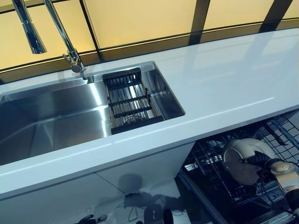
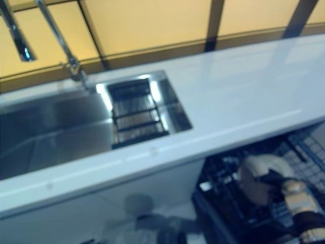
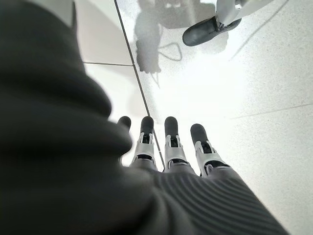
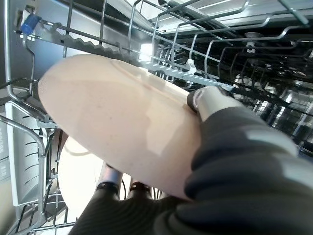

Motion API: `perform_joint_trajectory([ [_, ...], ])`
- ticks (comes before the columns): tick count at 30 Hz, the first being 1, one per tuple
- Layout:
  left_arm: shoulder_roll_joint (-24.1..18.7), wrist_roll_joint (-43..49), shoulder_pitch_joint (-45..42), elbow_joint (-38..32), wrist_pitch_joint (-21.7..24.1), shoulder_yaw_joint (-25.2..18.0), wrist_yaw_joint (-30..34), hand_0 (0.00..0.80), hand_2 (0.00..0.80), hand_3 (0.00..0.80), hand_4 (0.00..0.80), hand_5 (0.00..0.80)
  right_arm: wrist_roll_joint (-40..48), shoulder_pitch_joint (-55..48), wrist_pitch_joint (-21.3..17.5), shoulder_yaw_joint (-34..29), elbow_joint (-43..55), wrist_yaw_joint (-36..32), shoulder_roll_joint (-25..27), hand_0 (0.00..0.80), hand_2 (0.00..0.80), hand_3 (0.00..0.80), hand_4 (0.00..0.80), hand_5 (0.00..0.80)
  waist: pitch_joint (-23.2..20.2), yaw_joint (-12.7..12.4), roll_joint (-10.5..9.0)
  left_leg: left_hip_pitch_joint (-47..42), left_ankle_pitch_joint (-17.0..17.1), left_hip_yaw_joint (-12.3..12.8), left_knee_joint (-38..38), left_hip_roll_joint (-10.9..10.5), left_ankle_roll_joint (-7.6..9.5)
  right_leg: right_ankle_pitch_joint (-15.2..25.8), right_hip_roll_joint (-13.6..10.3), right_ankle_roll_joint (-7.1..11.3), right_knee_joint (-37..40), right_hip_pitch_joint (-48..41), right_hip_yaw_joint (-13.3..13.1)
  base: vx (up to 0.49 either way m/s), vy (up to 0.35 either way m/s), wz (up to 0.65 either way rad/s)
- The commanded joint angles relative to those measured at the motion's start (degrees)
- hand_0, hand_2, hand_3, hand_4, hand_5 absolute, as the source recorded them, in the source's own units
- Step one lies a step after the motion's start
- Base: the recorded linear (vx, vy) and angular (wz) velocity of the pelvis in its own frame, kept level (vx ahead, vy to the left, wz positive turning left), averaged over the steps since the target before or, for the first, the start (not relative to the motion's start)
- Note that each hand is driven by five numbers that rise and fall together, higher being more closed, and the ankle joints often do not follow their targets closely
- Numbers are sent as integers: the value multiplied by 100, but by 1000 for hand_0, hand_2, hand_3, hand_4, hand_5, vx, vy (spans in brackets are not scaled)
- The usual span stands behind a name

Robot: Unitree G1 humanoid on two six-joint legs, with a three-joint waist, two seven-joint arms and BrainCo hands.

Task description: Take plates into dishwasher

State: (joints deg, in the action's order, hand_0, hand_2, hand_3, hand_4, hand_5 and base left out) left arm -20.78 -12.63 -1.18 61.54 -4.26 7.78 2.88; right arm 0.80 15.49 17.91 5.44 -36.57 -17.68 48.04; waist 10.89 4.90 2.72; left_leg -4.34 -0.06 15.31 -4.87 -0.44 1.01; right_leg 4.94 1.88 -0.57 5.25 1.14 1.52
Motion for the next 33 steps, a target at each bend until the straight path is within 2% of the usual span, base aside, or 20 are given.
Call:
perform_joint_trajectory([
  [1, 4, -129, 265, 183, 56, 228, -30, 0, 0, 0, 0, 0, -138, 563, -41, 298, -336, 47, -87, 800, 800, 800, 800, 800, -140, -155, -133, -63, -467, -486, -13, 59, -20, -441, -376, 482, -25, -257, 271, 0, 0, 0],
  [29, 18, -96, 406, 164, -35, 294, -56, 0, 0, 0, 0, 0, -663, 702, 17, 617, -698, -94, -238, 800, 800, 800, 800, 800, -93, -235, -153, -48, -444, -549, -13, 71, -17, -432, -386, 481, -25, -255, 264, 0, 0, 0],
  [30, 17, -92, 404, 155, -47, 289, -53, 0, 0, 0, 0, 0, -608, 700, 40, 610, -695, -72, -231, 684, 684, 684, 684, 684, -92, -236, -153, -50, -443, -551, -13, 69, -18, -430, -388, 482, -25, -259, 265, 0, 0, 0],
  [31, 15, -88, 401, 152, -53, 281, -51, 0, 0, 0, 0, 0, -591, 697, 46, 593, -681, -58, -220, 60, 60, 60, 60, 60, -90, -235, -154, -51, -443, -554, -13, 68, -19, -429, -388, 482, -25, -261, 263, 0, 0, 0],
  [32, 14, -77, 400, 157, -55, 269, -49, 0, 0, 0, 0, 0, -595, 691, 46, 557, -657, -48, -202, 0, 0, 0, 0, 0, -87, -232, -159, -51, -443, -560, -13, 67, -18, -429, -385, 481, -25, -263, 258, 0, 0, 0],
  [33, 19, -58, 390, 168, -43, 258, -49, 0, 0, 0, 0, 0, -555, 682, 60, 537, -616, -44, -195, 0, 0, 0, 0, 0, -88, -229, -167, -50, -444, -561, -13, 66, -18, -428, -383, 481, -25, -262, 251, 0, 0, 0],
])
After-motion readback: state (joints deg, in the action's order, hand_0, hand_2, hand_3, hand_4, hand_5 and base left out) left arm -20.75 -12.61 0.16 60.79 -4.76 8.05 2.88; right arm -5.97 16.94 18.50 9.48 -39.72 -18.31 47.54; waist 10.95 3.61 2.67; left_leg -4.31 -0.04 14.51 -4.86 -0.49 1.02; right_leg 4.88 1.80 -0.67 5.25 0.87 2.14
